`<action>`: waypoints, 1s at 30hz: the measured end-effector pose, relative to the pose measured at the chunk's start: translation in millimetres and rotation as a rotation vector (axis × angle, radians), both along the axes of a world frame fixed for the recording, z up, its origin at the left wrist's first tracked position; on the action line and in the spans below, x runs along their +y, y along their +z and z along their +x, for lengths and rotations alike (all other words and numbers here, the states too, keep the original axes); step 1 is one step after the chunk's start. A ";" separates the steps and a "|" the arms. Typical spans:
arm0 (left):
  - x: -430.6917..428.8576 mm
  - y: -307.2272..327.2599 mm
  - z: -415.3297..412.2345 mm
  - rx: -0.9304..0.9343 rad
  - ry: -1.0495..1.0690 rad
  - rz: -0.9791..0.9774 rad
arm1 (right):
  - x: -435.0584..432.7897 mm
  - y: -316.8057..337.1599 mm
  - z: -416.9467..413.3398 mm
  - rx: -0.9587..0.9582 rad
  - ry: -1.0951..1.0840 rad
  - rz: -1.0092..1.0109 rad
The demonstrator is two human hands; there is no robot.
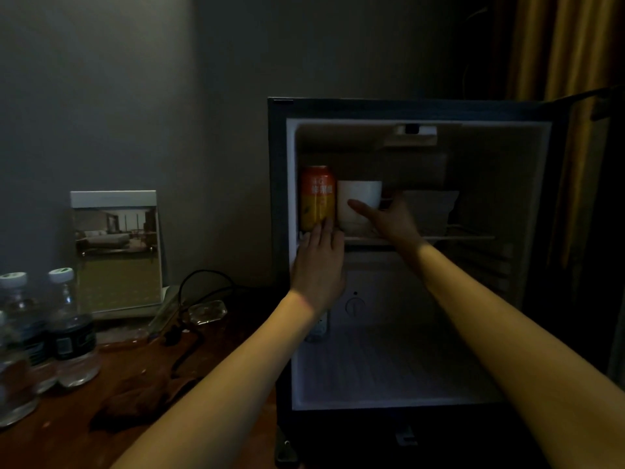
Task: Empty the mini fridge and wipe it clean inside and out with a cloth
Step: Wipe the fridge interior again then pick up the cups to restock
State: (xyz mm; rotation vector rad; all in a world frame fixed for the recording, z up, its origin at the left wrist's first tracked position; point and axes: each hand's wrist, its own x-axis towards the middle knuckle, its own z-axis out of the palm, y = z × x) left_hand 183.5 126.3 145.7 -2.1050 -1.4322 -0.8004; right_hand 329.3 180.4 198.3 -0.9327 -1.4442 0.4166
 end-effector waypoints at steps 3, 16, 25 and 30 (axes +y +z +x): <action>-1.7 1.4 -0.4 0.025 0.006 -0.022 | -0.5 -0.3 -1.7 -0.052 -0.064 0.000; -8.1 -5.9 -3.8 0.009 -0.035 -0.068 | -5.4 -32.1 -0.9 -0.568 -0.508 0.033; -58.5 -78.3 -49.3 -0.015 -0.341 -0.085 | -40.1 -75.3 -10.1 -0.601 -0.496 0.063; -98.6 -118.3 -81.0 -0.106 -0.305 -0.116 | -79.3 -97.3 -27.9 -0.452 -0.358 0.124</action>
